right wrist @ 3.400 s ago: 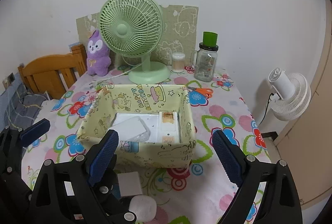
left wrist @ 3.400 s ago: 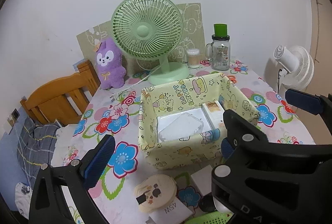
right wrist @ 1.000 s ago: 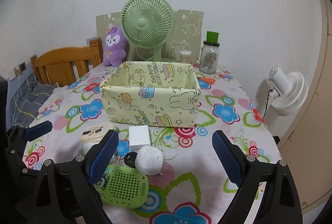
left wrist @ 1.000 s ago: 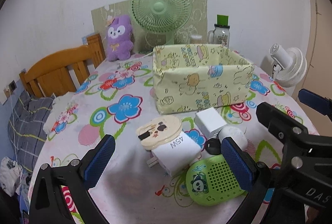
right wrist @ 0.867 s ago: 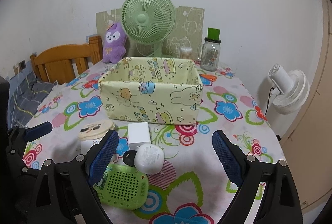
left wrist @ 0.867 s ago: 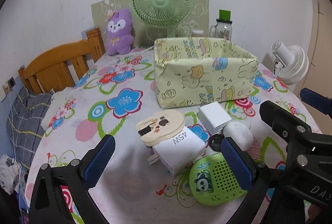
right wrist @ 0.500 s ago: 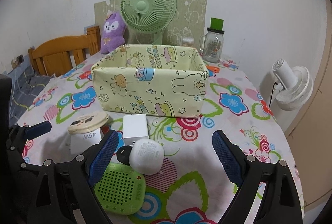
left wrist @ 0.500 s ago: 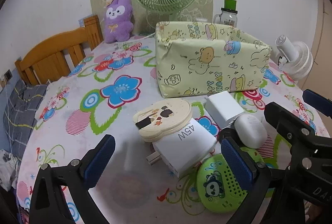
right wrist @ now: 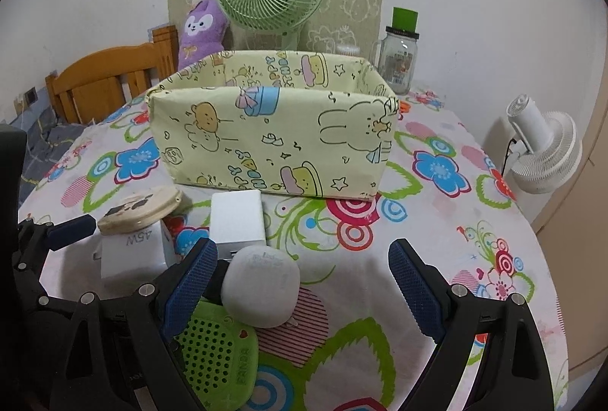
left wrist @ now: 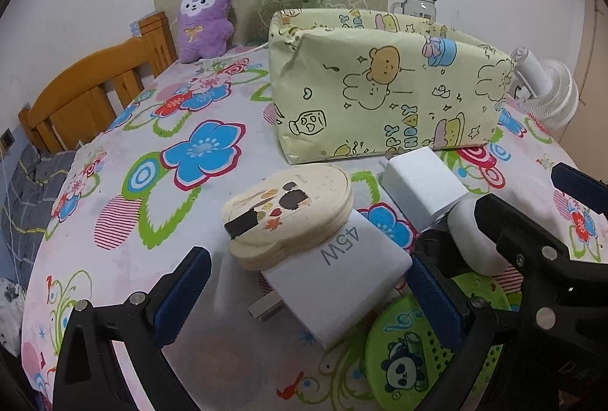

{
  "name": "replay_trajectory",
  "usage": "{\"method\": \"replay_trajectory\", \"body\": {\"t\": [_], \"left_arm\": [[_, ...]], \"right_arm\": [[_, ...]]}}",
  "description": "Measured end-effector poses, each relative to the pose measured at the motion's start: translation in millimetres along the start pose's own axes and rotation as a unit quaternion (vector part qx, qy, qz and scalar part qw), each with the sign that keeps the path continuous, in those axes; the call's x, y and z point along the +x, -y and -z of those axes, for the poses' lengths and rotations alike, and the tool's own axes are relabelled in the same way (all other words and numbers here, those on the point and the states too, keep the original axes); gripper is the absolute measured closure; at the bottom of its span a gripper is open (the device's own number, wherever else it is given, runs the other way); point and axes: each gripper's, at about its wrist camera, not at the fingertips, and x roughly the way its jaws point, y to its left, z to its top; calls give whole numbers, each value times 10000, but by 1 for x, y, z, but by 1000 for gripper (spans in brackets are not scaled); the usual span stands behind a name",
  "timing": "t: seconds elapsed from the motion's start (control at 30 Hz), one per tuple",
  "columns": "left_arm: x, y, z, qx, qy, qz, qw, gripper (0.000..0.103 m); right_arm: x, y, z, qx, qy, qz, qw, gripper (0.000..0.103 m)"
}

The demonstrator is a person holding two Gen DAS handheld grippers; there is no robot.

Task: Organize rigid objects
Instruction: 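Lower the right gripper over the white round puck, then close the left gripper on the white laptop charger while the right gripper lifts the white puck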

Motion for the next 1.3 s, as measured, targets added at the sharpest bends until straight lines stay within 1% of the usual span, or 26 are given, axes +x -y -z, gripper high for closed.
{"method": "replay_trajectory", "body": {"t": [0.07,0.17,0.2,0.27,0.3,0.33,0.37,0.47,0.6,0.7,0.83,0.9,0.93,0.97,1.0,1.03,1.1,1.13,1.17,1.2,1.3], "left_arm": [[3,0,-1,-9,-67,25,10000,0],[7,0,-1,-26,-130,114,9998,6],[8,-1,-1,-43,-156,176,9997,10],[8,-1,-1,-81,-162,264,9995,14],[8,0,-1,-71,-157,282,9995,17],[6,2,-1,-25,-132,334,9994,24],[5,4,0,6,-115,366,9993,27],[2,8,1,82,-64,327,9994,29],[1,8,2,98,-56,328,9994,29],[0,8,3,118,-48,339,9993,29],[0,7,4,112,-61,381,9992,29],[-1,8,5,114,-47,355,9993,29],[-1,8,5,108,-45,350,9993,29],[-1,8,5,112,-46,351,9993,29],[-1,8,5,110,-51,355,9993,29],[-1,8,5,107,-58,353,9993,29],[-1,9,5,111,-59,341,9993,29],[-1,9,5,113,-60,330,9994,30],[-1,9,5,116,-60,326,9994,30],[-1,9,5,110,-62,317,9994,30],[-2,10,4,104,-92,308,9994,30]], "right_arm": [[3,2,0,47,-46,-31,10000,10],[8,4,2,153,-124,-94,9998,10],[9,5,2,193,-152,-117,9996,10],[11,8,2,290,-213,-197,9992,10],[12,8,3,307,-236,-206,9990,10],[13,8,3,320,-261,-207,9989,10],[13,8,3,326,-276,-207,9989,10],[15,7,3,316,-329,-193,9988,10],[17,7,5,346,-404,-238,9983,11],[19,6,5,377,-488,-329,9976,15],[26,6,7,564,-648,-484,9951,17],[29,6,8,642,-711,-552,9939,24],[29,5,9,668,-727,-580,9934,25],[29,4,9,648,-711,-546,9939,28],[29,2,8,627,-715,-598,9937,33],[29,1,8,625,-730,-634,9934,34],[29,-2,7,609,-742,-702,9929,41],[29,-3,7,608,-745,-722,9927,43],[28,-4,7,609,-750,-771,9923,49],[28,-5,7,604,-755,-783,9922,52],[25,-5,7,571,-732,-713,9931,52]]}}
